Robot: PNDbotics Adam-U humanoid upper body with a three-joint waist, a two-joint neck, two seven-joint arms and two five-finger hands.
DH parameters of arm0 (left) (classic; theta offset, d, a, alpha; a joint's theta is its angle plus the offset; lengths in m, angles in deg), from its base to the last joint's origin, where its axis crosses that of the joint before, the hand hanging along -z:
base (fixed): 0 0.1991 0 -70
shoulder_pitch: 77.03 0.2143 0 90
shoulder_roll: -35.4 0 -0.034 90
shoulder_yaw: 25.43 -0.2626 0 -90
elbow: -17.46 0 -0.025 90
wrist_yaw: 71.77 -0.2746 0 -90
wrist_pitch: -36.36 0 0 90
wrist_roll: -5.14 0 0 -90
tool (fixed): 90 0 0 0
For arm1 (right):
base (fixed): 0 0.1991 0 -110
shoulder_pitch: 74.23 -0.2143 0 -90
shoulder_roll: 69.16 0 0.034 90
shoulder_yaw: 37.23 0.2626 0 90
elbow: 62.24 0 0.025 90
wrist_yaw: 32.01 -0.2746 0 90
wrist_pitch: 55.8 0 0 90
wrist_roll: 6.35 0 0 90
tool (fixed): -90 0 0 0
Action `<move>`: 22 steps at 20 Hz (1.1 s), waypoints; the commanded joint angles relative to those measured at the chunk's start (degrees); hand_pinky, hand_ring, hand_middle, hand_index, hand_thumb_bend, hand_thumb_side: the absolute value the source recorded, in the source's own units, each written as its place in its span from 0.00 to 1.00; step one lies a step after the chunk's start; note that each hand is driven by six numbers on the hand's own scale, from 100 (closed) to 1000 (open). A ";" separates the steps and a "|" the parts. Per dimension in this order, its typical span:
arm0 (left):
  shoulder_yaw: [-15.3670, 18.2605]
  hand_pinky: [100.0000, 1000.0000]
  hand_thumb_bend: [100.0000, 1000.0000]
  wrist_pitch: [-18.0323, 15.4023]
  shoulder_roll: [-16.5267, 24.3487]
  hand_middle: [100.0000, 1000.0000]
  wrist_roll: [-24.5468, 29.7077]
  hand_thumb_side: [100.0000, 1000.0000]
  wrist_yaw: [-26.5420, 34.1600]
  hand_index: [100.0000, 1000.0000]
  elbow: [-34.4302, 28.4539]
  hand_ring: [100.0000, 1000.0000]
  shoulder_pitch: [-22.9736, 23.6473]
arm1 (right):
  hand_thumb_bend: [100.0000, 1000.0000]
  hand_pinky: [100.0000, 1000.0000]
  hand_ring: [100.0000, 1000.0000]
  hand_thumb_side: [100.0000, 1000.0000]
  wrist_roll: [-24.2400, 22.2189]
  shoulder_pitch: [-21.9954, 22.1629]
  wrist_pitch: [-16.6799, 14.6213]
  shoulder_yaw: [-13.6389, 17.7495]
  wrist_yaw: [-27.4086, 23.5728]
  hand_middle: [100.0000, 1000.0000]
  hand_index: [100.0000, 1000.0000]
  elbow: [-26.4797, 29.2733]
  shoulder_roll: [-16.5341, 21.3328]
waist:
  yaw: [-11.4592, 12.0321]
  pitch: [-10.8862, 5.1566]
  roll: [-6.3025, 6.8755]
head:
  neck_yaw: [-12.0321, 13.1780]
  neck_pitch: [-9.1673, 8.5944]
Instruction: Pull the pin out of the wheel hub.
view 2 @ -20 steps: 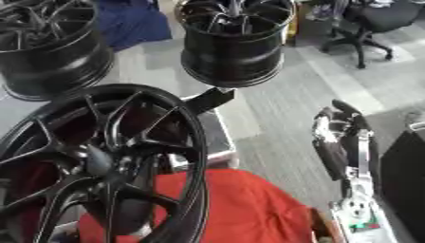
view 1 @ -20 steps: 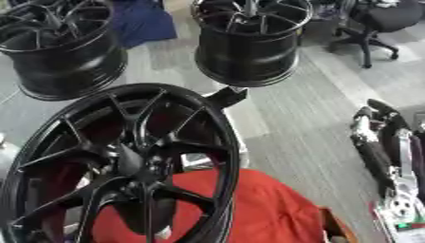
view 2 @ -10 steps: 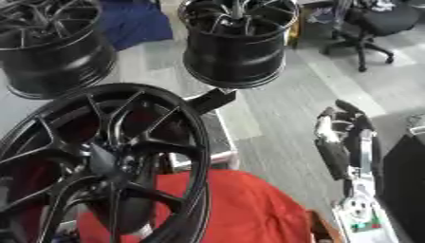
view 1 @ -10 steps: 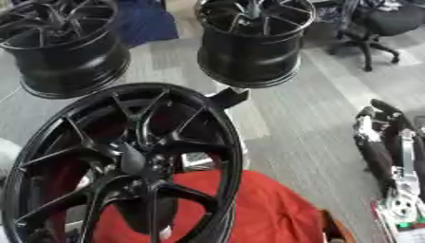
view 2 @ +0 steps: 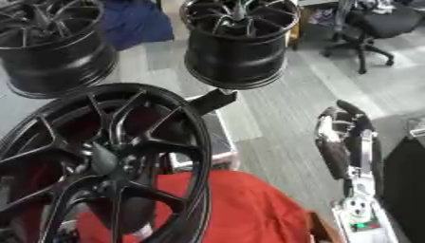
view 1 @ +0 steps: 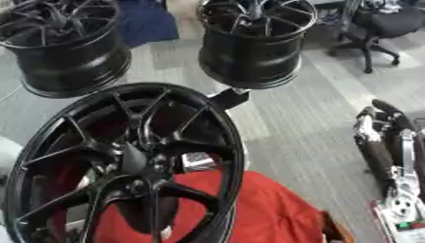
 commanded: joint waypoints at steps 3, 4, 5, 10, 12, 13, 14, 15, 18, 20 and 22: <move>2.78 0.53 0.00 4.42 -6.82 0.68 -3.90 0.62 18.21 0.81 -14.63 0.59 1.54 | 0.00 0.47 0.54 0.44 0.12 -0.49 -0.12 0.12 0.23 0.55 0.78 1.37 -0.03 | 0.08 -0.12 -0.16 | 0.69 -0.15; 2.75 0.53 0.00 6.05 -8.95 0.68 -4.39 0.64 20.81 0.81 -17.48 0.58 1.92 | 0.00 0.47 0.54 0.44 0.05 -0.58 -0.19 0.05 0.18 0.55 0.78 1.37 -0.08 | 0.03 -0.09 -0.27 | 0.87 -0.15; 2.70 0.53 0.00 7.70 -10.62 0.67 -4.76 0.67 22.63 0.80 -19.95 0.58 2.24 | 0.00 0.47 0.54 0.44 -0.02 -0.62 -0.25 0.00 0.15 0.55 0.78 1.37 -0.12 | -0.02 -0.05 -0.37 | 0.98 -0.15; 1.83 0.53 0.00 15.47 -20.62 0.66 -5.69 0.77 26.27 0.80 -29.49 0.58 3.18 | 0.00 0.47 0.55 0.44 0.01 -0.93 -0.37 0.01 -0.06 0.55 0.78 1.37 -0.51 | -0.20 0.36 -0.98 | 1.76 -0.15; 1.51 0.53 0.00 18.04 -24.54 0.65 -5.58 0.81 26.09 0.80 -31.55 0.57 3.29 | 0.00 0.47 0.55 0.44 0.05 -0.93 -0.44 0.03 -0.04 0.55 0.78 1.37 -0.62 | -0.22 0.42 -1.08 | 2.03 -0.15; 1.31 0.53 0.00 19.24 -26.26 0.66 -5.65 0.83 25.90 0.80 -32.24 0.58 3.37 | 0.00 0.47 0.55 0.44 0.08 -0.94 -0.41 0.01 -0.07 0.55 0.78 1.37 -0.65 | -0.21 0.44 -1.13 | 2.13 -0.15; 1.00 0.53 0.00 20.27 -27.85 0.66 -5.56 0.84 25.51 0.80 -32.78 0.58 3.58 | 0.00 0.47 0.55 0.44 0.04 -1.01 -0.46 -0.05 -0.09 0.55 0.78 1.37 -0.68 | -0.17 0.46 -1.17 | 2.34 -0.15; 0.73 0.53 0.00 21.05 -29.08 0.66 -5.32 0.85 24.93 0.81 -33.26 0.58 3.80 | 0.00 0.47 0.55 0.44 -0.01 -1.08 -0.55 -0.09 -0.10 0.55 0.78 1.37 -0.71 | -0.13 0.48 -1.18 | 2.55 -0.15; 0.06 0.53 0.00 22.73 -31.81 0.65 -4.67 0.87 23.20 0.80 -33.76 0.57 4.24 | 0.00 0.47 0.55 0.44 -0.14 -1.12 -0.66 -0.19 -0.12 0.55 0.78 1.37 -0.79 | -0.03 0.54 -1.21 | 3.87 -0.15; -0.34 0.53 0.00 23.51 -32.74 0.65 -4.51 0.88 22.24 0.80 -33.58 0.57 4.44 | 0.00 0.47 0.55 0.44 -0.16 -1.13 -0.53 -0.29 -0.20 0.55 0.78 1.37 -0.77 | 0.00 0.48 -1.24 | 5.14 -0.15; -0.82 0.53 0.00 23.91 -33.28 0.65 -4.20 0.88 21.52 0.80 -33.47 0.57 4.65 | 0.00 0.47 0.55 0.44 -0.21 -1.17 -0.56 -0.33 -0.23 0.55 0.78 1.37 -0.76 | -0.02 0.45 -1.27 | 5.89 -0.15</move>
